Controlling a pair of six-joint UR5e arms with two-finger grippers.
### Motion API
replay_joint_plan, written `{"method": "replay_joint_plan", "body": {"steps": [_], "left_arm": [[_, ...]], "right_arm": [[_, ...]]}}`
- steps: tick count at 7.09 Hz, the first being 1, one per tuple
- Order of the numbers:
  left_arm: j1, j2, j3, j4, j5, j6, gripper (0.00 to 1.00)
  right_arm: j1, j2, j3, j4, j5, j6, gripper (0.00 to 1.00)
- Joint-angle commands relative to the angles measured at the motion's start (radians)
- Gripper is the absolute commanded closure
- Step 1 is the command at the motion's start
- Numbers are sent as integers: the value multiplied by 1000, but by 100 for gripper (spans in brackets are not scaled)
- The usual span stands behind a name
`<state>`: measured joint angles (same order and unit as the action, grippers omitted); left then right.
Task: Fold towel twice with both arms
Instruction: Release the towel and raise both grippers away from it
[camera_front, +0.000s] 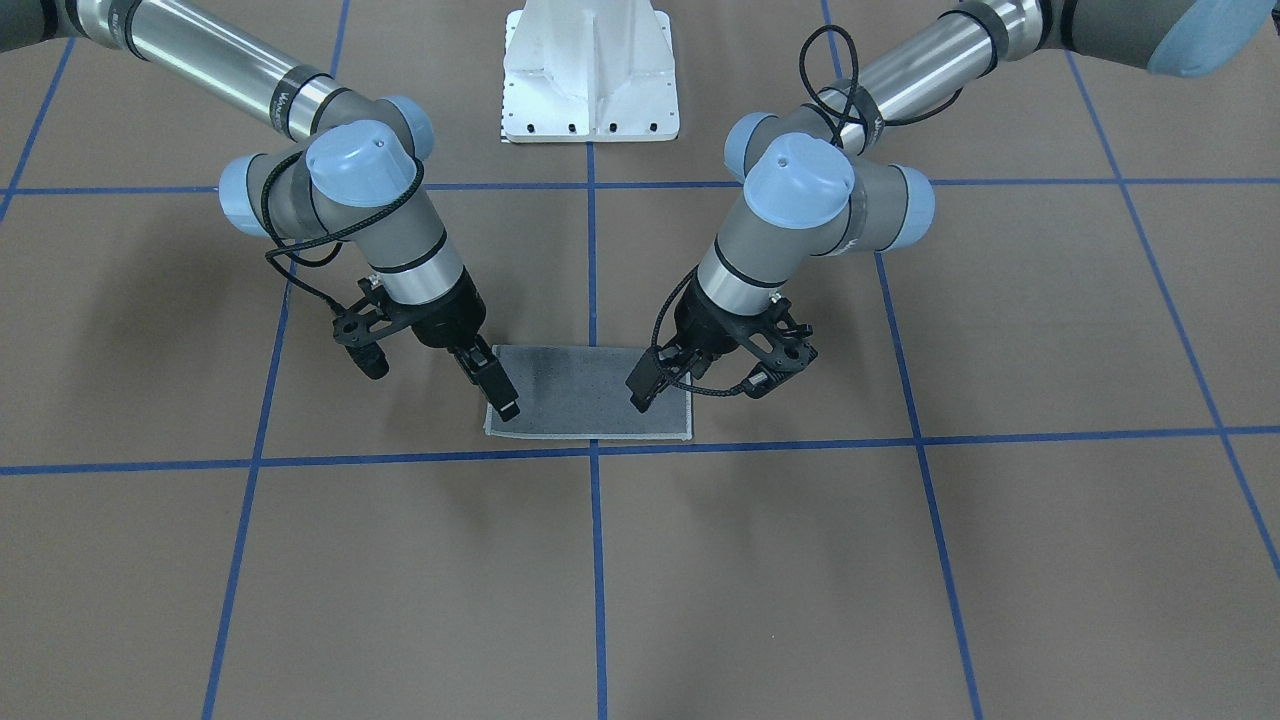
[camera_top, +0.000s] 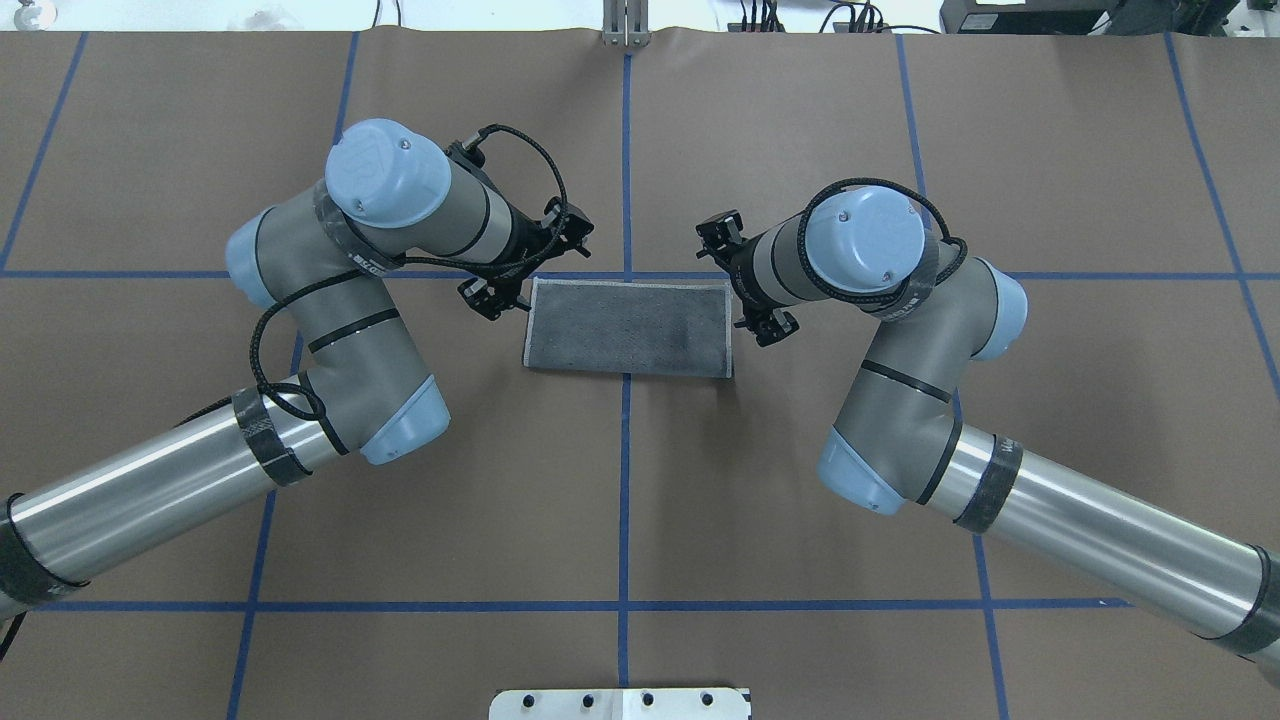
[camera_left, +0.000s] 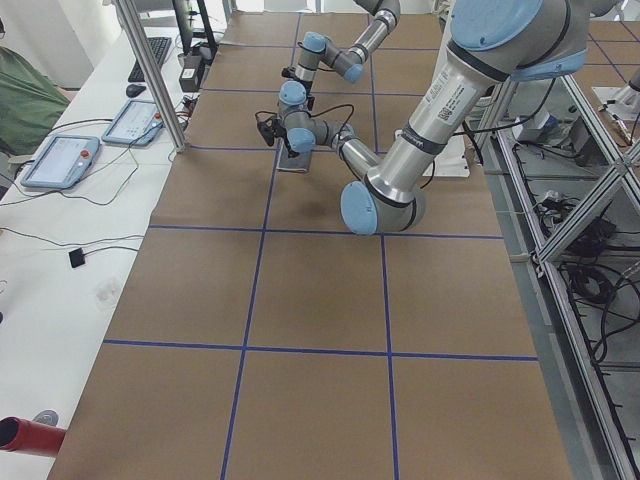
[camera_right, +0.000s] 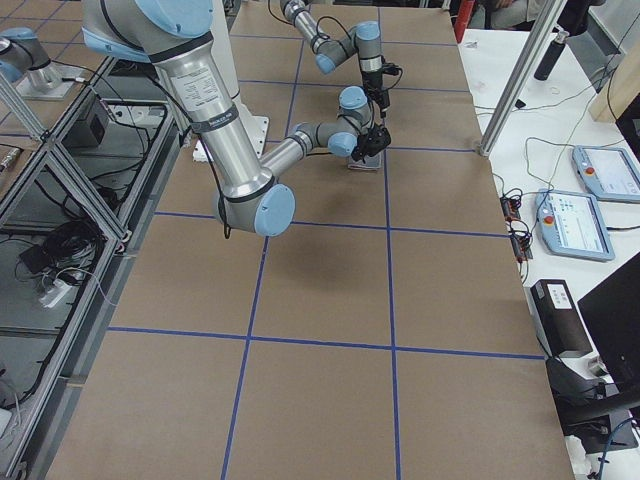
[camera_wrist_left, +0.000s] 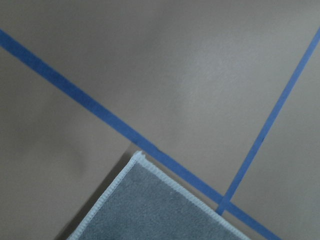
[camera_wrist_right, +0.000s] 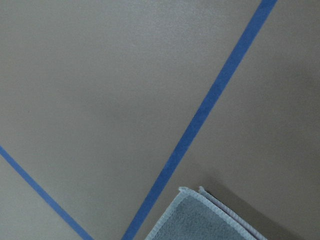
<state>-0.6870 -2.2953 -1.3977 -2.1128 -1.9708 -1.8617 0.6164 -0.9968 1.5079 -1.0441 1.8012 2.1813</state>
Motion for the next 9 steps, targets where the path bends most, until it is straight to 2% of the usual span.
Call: {"method": "replay_joint_plan", "body": {"steps": [1, 3, 5, 9], "left_arm": [[-74, 2, -10, 36, -112, 89, 0], [-126, 7, -11, 76, -187, 223, 1], [-146, 19, -11, 77, -207, 240, 1], [-147, 19, -14, 77, -207, 240, 1]], "right_arm": [[8, -42, 24, -37, 101, -87, 1], [6, -49, 104, -248, 129, -283, 1], [-12, -48, 121, -266, 147, -411, 1], [-61, -34, 106, -255, 104, -443, 2]]}}
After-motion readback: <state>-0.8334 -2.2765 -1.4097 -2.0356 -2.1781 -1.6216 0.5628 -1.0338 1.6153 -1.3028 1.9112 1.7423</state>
